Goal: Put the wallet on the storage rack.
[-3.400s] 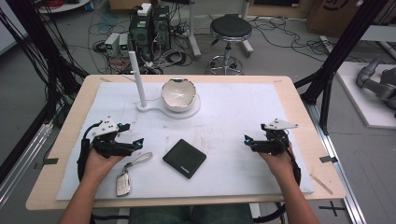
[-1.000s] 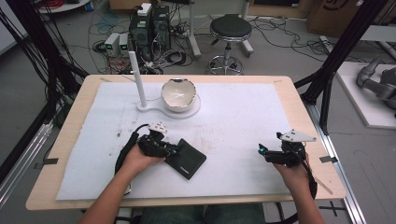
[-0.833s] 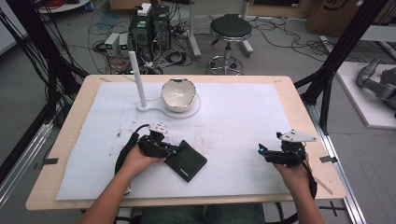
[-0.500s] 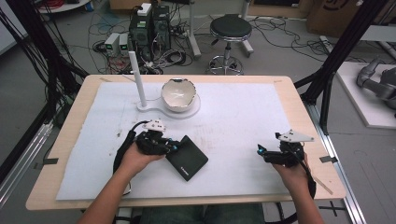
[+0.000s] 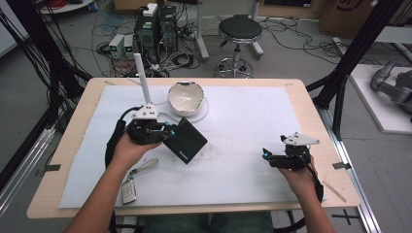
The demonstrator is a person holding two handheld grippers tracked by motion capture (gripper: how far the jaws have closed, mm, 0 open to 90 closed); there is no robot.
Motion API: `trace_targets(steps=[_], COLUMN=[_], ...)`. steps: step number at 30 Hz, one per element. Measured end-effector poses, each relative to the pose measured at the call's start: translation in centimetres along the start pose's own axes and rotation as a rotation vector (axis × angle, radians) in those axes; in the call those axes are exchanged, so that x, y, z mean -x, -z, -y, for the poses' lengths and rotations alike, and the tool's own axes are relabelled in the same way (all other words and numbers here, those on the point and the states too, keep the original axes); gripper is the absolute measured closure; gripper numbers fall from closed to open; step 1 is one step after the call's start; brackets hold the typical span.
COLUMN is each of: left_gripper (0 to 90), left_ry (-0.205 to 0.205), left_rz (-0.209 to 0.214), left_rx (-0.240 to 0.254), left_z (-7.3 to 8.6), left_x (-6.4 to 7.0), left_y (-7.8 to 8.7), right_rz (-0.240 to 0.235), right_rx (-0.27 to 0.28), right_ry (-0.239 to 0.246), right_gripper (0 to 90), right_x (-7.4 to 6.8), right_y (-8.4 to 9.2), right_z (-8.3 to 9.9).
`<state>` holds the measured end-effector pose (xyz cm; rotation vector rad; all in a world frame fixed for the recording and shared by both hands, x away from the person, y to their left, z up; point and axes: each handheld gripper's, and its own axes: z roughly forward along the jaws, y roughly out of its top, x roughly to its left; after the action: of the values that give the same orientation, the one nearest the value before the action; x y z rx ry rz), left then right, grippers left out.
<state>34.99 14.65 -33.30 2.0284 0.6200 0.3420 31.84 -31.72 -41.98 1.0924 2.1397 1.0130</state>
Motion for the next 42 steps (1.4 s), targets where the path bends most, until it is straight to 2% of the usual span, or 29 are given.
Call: trace_targets(steps=[1,2,7,12,16,22,28,38,40,42], left_gripper=[82.3,82.3,82.3,82.2,82.1,82.1,82.1,82.0,82.0,82.0], left_ry=[-0.021,-0.021,-0.071,-0.121,-0.133,-0.149,-0.13,-0.1,-0.095,-0.096], left_rz=[-0.02,-0.02,-0.062,-0.093,-0.132,-0.176,-0.203,-0.24,-0.268,-0.281], left_rx=[0.015,0.015,0.053,0.061,0.074,0.053,0.043,-0.011,-0.038,-0.047], left_z=[-1.1,-1.1,-3.8,-6.4,-8.1,-9.8,-10.4,-9.6,-9.2,-9.1], left_x=[-0.2,-0.2,-0.7,-1.4,-2.3,-3.8,-5.6,-7.9,-8.6,-8.8], left_y=[0.7,0.7,1.9,2.7,3.2,3.2,1.7,-2.4,-3.6,-3.9], right_rz=[-0.002,-0.002,-0.011,-0.018,-0.013,-0.007,-0.004,0.0,-0.002,-0.003], right_rx=[0.001,0.001,0.002,0.0,0.003,0.011,0.012,0.004,0.002,0.004], right_ry=[0.004,0.004,0.013,0.022,0.016,0.017,0.01,0.011,0.011,0.015], right_gripper=[14.7,14.7,14.7,14.8,14.7,14.8,14.7,14.8,14.7,14.8], right_x=[-0.1,-0.1,-0.3,-0.4,-0.4,-0.6,-0.7,-0.4,-0.4,-0.4], right_y=[-0.2,-0.2,-0.7,-0.9,-0.8,-0.5,-0.4,-0.5,-0.6,-0.6], right_z=[-0.2,-0.2,-0.6,-0.8,-0.8,-0.9,-0.9,-0.7,-0.7,-0.7])
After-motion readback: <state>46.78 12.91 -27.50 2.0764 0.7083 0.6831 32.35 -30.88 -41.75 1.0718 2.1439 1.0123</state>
